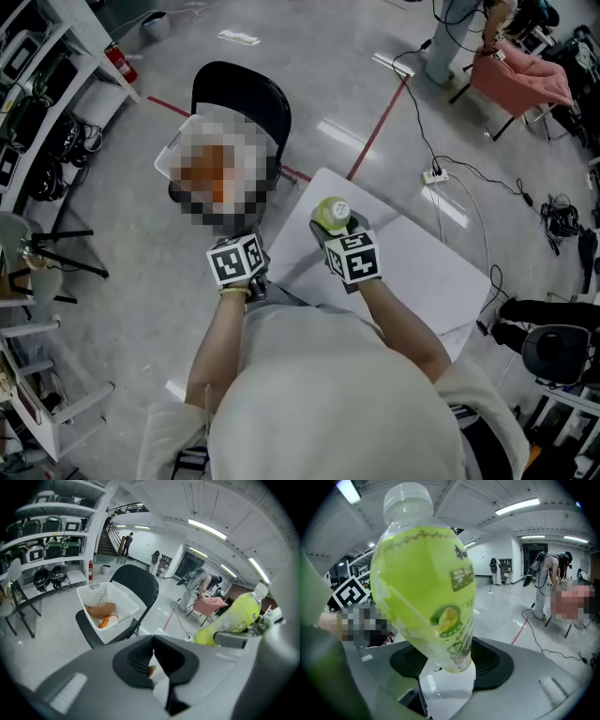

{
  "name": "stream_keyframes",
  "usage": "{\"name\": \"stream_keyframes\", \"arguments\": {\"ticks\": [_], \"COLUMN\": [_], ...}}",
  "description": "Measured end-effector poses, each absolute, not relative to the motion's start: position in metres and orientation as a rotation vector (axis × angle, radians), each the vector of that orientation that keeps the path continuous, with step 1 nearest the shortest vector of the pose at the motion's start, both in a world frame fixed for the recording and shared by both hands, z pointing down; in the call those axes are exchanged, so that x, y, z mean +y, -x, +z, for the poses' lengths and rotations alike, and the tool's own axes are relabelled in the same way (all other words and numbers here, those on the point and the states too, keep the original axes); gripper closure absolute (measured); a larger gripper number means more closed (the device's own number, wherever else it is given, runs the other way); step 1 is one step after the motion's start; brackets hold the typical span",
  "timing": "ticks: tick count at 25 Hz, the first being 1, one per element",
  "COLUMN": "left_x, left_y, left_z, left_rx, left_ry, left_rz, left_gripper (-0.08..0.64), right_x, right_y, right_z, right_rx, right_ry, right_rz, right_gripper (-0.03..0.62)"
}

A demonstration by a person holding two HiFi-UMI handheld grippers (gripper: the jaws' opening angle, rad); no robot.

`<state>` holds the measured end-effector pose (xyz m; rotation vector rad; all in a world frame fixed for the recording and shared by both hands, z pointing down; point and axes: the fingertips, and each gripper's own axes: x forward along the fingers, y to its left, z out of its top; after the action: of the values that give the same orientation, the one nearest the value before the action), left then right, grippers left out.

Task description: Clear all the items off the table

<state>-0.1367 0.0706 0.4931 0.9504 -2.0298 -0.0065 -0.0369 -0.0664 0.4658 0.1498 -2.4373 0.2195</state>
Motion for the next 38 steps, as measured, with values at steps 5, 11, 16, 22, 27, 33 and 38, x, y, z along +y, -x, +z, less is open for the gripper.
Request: {"name": "stream_keyframes", "arguments": {"ticks": [5, 11, 16, 22, 27, 33, 38], "left_x": [0.090, 0.105, 0.119, 0.136, 0.152, 0.164, 0.177], "left_y": [0.177, 0.226, 0.261, 0.295, 0.317, 0.339, 0.355], "left_z": [0.494, 0.499, 0.504, 0.518, 0.531, 0.541, 0.554], "left_rx": [-2.025, -2.027, -2.020, -2.019, -2.018, -2.011, -2.009], "left_ry": [-0.926, -0.901, -0.863, -0.829, -0.795, -0.767, -0.749], "left_rz": [-0.014, -0.030, -0.039, -0.016, -0.031, -0.056, -0.049], "left_gripper": [0.552, 0.551, 0.551, 0.551, 0.551, 0.552, 0.551], "right_x": [-0.049, -0.032, -0.016, 0.006, 0.030, 0.052, 0.073], "right_y": [0.082, 0.136, 0.179, 0.228, 0.265, 0.303, 0.332], "right_z": [0.465, 0.471, 0.478, 0.490, 0.506, 0.527, 0.551], "right_rx": [-2.431, -2.413, -2.394, -2.372, -2.354, -2.318, -2.288], "right_ry": [-0.129, -0.085, -0.030, 0.057, 0.138, 0.224, 0.296], "right_rz": [0.235, 0.231, 0.223, 0.200, 0.162, 0.125, 0.111], "right_gripper": [0.314, 0.313, 0.313, 0.311, 0.311, 0.311, 0.310]}}
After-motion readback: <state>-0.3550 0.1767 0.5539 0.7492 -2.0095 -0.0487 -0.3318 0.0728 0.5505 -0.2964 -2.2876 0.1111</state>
